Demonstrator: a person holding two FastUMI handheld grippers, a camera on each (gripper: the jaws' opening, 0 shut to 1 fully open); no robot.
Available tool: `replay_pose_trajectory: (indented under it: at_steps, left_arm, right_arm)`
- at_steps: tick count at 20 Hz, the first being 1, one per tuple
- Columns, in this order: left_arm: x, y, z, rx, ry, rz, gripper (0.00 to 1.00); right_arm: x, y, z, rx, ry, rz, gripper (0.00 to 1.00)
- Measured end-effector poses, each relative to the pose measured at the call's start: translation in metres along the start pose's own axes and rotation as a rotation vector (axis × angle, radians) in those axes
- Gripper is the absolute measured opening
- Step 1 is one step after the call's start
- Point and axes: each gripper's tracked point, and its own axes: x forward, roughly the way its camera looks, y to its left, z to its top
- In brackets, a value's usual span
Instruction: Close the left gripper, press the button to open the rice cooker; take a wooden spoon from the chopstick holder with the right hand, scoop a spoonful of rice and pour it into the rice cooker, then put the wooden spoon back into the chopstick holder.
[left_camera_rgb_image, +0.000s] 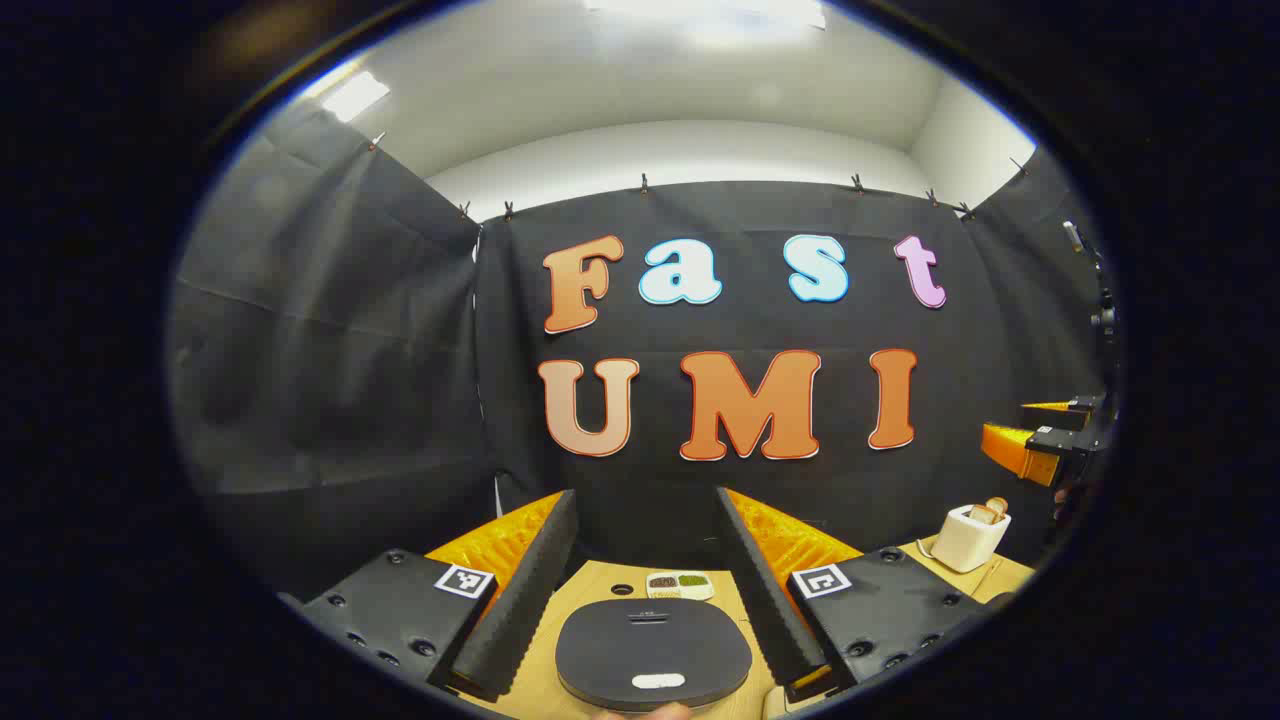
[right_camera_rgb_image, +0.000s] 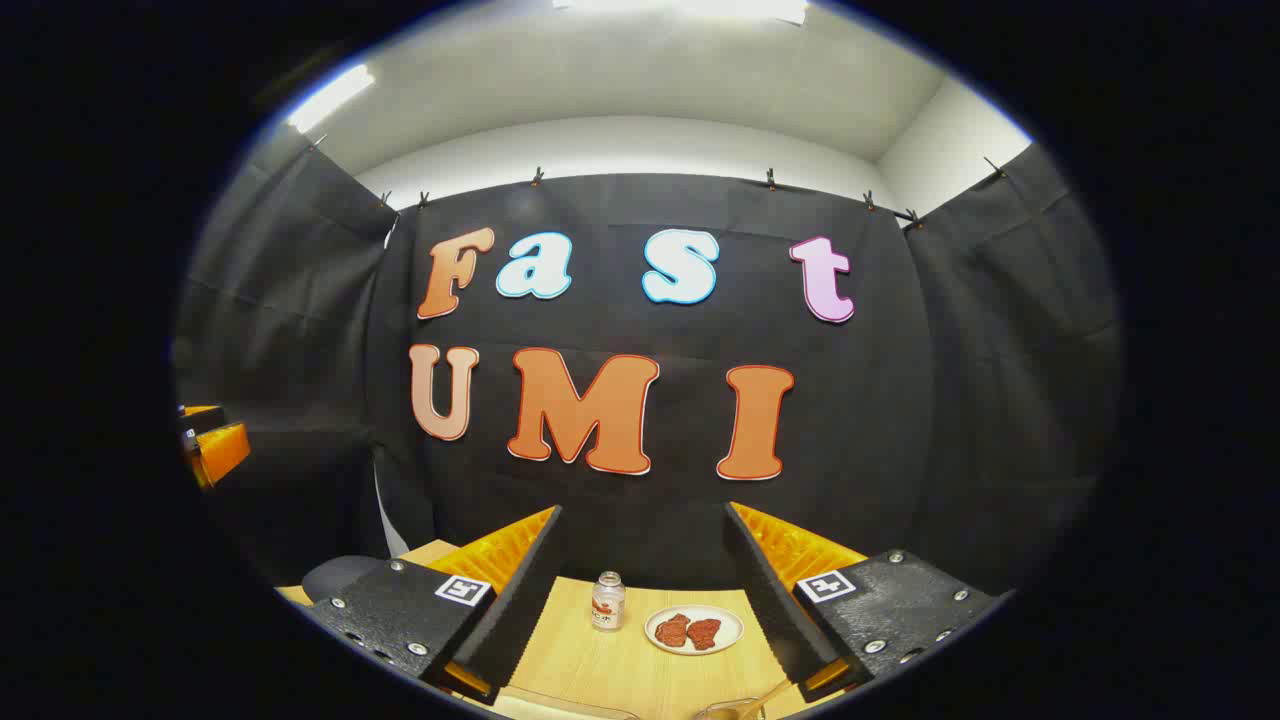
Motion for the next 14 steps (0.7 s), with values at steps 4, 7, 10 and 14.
replay_pose_trajectory:
  at_steps: [4,7,10,14]
  left_arm:
    - [-0.006,-0.012,0.002,0.008,-0.003,0.029,0.94]
    - [-0.013,-0.02,0.004,0.013,-0.001,0.044,0.94]
    - [-0.02,-0.022,0.003,0.026,0.0,0.056,0.94]
    - [-0.021,-0.031,0.006,0.041,-0.003,0.044,0.94]
  right_arm:
    - [0.001,-0.004,-0.001,0.022,-0.011,0.034,0.92]
    - [0.001,-0.005,-0.007,0.046,0.002,0.058,0.96]
    - [-0.001,-0.007,-0.008,0.058,0.006,0.067,0.96]
    - [-0.004,-0.011,-0.006,0.068,-0.002,0.058,0.95]
